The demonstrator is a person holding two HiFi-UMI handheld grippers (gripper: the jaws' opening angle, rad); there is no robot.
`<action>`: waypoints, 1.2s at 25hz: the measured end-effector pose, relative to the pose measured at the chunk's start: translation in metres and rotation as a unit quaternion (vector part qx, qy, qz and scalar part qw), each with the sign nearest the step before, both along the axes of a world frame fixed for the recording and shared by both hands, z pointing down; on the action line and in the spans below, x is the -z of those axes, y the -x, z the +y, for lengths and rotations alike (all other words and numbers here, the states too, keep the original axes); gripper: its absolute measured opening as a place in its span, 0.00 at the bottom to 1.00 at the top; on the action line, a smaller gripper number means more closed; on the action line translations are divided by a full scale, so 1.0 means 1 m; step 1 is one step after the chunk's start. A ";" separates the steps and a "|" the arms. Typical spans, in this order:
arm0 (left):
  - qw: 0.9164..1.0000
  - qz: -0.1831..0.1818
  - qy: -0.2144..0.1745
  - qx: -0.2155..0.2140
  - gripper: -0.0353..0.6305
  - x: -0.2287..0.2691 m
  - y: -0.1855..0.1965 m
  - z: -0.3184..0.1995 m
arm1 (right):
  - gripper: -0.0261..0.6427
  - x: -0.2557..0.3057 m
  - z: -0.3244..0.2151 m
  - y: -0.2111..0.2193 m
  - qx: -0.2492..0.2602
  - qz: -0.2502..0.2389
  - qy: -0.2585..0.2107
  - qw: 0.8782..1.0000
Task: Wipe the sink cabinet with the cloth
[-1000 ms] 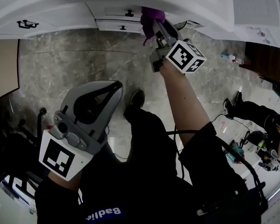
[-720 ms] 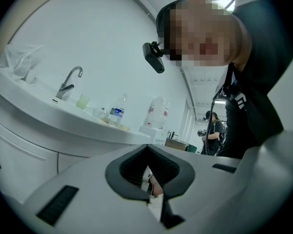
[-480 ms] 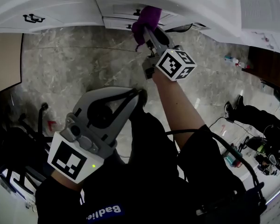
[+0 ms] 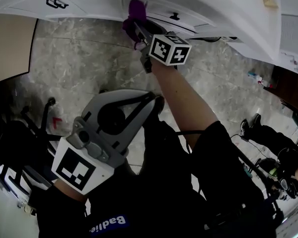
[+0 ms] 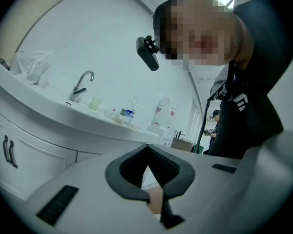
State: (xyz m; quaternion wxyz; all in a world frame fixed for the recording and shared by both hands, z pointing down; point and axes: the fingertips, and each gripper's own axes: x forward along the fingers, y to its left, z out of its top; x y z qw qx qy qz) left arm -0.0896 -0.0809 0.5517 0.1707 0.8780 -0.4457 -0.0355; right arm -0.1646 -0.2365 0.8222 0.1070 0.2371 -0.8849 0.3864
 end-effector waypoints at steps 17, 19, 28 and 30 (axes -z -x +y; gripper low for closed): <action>0.999 -0.013 0.014 -0.044 0.06 -0.006 -0.029 -0.016 | 0.20 -0.025 -0.064 -0.211 -0.204 0.004 0.035 0.978; 0.999 -0.013 0.019 -0.046 0.06 -0.007 -0.035 -0.016 | 0.20 -0.019 -0.070 -0.241 -0.216 0.015 0.025 0.976; 0.999 -0.008 0.022 -0.044 0.06 0.000 -0.041 -0.020 | 0.20 -0.011 -0.042 -0.257 -0.171 0.049 0.004 0.984; 0.999 -0.007 0.024 -0.038 0.06 -0.002 -0.035 -0.019 | 0.20 -0.016 -0.026 -0.213 -0.123 0.043 0.004 0.991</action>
